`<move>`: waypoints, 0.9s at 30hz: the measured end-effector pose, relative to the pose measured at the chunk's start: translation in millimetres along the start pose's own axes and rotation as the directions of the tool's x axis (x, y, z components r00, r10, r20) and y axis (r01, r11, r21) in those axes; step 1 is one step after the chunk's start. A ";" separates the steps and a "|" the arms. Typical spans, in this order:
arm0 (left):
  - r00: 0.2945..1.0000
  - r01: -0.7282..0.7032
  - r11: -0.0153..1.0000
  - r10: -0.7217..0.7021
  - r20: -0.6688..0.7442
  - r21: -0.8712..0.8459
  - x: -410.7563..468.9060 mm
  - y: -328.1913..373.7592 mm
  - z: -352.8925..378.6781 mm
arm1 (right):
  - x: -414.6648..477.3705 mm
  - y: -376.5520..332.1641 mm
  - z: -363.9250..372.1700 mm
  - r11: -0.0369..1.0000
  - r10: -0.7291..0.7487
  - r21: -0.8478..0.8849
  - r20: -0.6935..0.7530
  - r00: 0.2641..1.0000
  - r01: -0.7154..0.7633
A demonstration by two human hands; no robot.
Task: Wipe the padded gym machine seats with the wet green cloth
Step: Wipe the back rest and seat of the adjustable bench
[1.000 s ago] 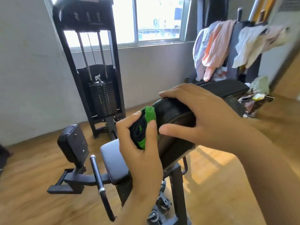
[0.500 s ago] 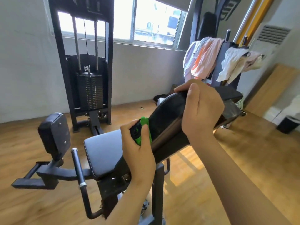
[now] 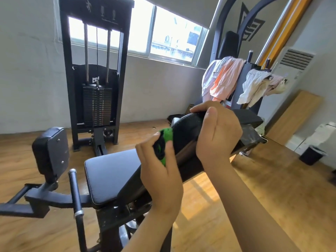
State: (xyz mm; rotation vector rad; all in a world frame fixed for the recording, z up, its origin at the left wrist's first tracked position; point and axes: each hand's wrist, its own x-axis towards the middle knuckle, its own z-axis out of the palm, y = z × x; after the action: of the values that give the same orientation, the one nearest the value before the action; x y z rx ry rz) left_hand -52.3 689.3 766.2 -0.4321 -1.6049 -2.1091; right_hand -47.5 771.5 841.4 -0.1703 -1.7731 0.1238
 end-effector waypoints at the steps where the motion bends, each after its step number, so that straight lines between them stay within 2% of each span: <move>1: 0.997 0.077 0.997 -0.077 -0.008 0.013 -2.7 -8.3 -3.1 | -0.2 -0.3 0.5 1.000 0.003 -0.007 -0.006 1.000 -0.003; 4: 0.966 0.260 0.964 -0.260 -0.006 0.065 -6.4 -31.2 -12.9 | -0.8 1.2 1.3 0.999 0.013 -0.035 -0.017 1.000 -0.013; 7: 0.945 0.321 0.946 -0.323 0.045 0.053 -2.4 -36.1 -18.9 | -1.0 0.2 0.2 0.998 0.028 -0.051 -0.003 1.000 -0.028; 9: 0.936 0.341 0.940 -0.340 0.087 0.007 0.4 -27.1 -22.4 | 0.7 -1.0 -3.8 0.999 0.030 -0.042 0.058 0.998 -0.028; 11: 0.939 0.319 0.947 -0.312 0.145 -0.034 0.9 -14.3 -26.1 | 0.7 -2.4 -11.8 1.000 -0.018 0.022 0.133 0.991 0.016; 14: 0.955 0.245 0.965 -0.223 0.195 -0.092 -0.2 1.6 -27.5 | -15.8 -9.8 -24.1 0.978 -0.209 0.015 0.148 0.966 0.210; 16: 0.967 0.202 0.973 -0.180 0.178 -0.109 0.5 3.5 -24.6 | -35.7 -11.3 -23.6 0.945 -0.312 -0.059 0.148 0.939 0.323; 20: 0.991 0.085 0.996 -0.085 0.101 0.008 -2.6 -21.7 -19.1 | -54.0 5.4 -7.6 0.910 -0.378 -0.129 0.133 0.916 0.394; 23: 0.989 0.134 0.984 -0.139 0.039 0.114 -8.0 -56.0 -22.6 | -52.3 14.2 9.2 0.887 -0.434 -0.157 0.031 0.900 0.434; 27: 0.967 0.246 0.960 -0.253 0.039 0.135 -11.1 -95.2 -32.1 | -51.1 15.6 24.3 0.889 -0.442 -0.163 -0.059 0.895 0.428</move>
State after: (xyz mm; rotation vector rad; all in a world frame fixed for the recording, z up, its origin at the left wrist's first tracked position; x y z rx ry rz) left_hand -92.4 681.2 673.8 -0.2585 -1.9036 -2.1710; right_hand -60.2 777.8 784.4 0.1194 -1.6833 -0.3365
